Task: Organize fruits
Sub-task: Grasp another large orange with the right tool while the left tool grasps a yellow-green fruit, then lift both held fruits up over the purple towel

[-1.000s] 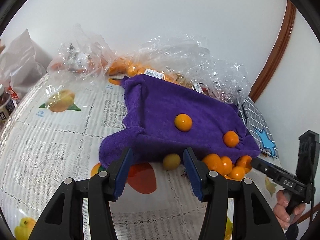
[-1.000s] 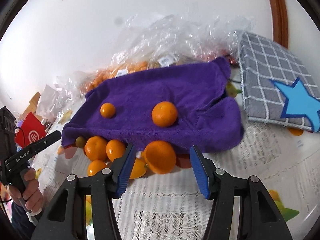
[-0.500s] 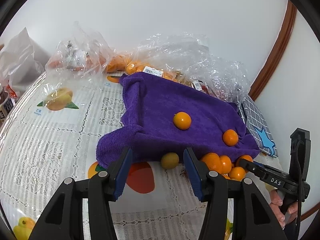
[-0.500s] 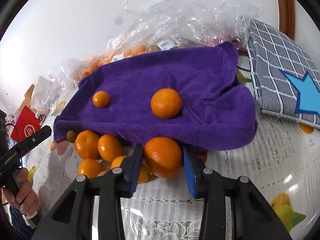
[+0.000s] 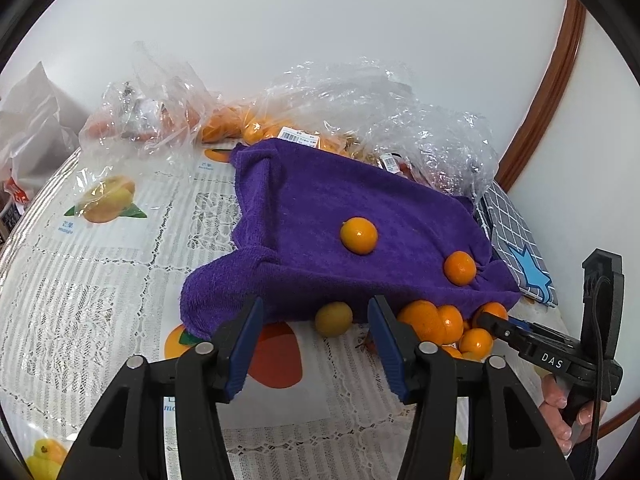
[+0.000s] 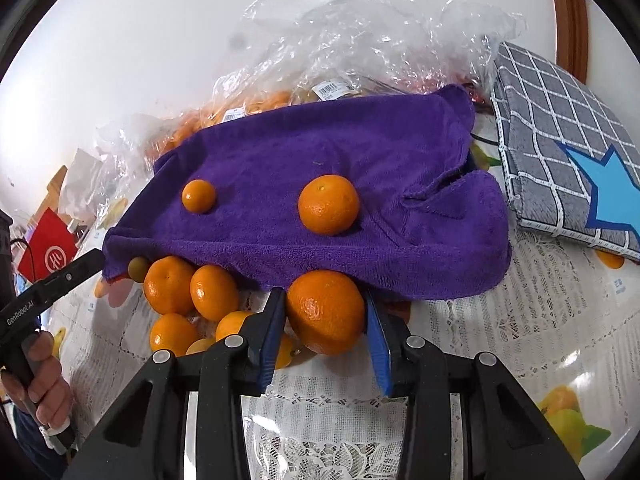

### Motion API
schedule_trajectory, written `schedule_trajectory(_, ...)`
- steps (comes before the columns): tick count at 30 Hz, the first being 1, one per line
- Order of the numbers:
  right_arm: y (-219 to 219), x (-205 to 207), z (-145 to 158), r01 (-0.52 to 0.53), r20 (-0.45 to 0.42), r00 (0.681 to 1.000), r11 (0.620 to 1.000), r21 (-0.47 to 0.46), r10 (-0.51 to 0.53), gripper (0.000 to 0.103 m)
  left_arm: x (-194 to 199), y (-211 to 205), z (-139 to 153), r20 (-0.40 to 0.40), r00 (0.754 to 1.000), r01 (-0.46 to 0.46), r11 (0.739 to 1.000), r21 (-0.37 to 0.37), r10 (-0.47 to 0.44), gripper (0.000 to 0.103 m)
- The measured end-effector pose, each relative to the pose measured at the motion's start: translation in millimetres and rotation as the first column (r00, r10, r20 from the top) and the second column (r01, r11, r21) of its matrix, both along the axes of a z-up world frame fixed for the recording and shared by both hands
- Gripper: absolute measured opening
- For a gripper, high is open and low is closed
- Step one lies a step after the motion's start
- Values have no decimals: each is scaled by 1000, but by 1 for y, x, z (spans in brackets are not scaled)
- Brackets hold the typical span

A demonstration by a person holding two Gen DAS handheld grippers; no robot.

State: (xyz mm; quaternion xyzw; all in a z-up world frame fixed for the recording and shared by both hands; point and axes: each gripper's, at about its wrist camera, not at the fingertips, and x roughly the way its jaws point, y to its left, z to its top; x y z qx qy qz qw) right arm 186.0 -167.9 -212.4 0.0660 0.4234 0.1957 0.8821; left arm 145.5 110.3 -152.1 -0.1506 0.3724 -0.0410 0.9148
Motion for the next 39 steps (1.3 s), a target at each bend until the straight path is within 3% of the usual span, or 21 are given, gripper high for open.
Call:
schedule_trajectory(11,-8,-14,5,24,56,998,1000,-11,-24,38,8,-15,-14,-50,998,49,998,37,-48,54)
schedule_trajectory(19,-23,-15,12,56,49,997,997,47,-58,38,24,-14,-24,-121,991,54,999,-11,-54,52)
schedule_trajectory(24,-27,-13,13,72,26,997,995,65,-74,38,27,-24,-23,-115,991,70,998,-11,-70,40)
schedule_trajectory(26,-27,-13,16,69,39,997,995,67,-72,38,28,-25,-23,-112,991,74,997,-19,-76,26)
schedule_trajectory(27,-27,-13,16,67,42,997,995,68,-70,38,29,-26,-24,-122,990,74,997,-19,-76,25)
schedule_trajectory(39,-31,-15,18,84,58,994,994,71,-88,38,14,-15,-9,-24,1000,13,999,-46,-14,24)
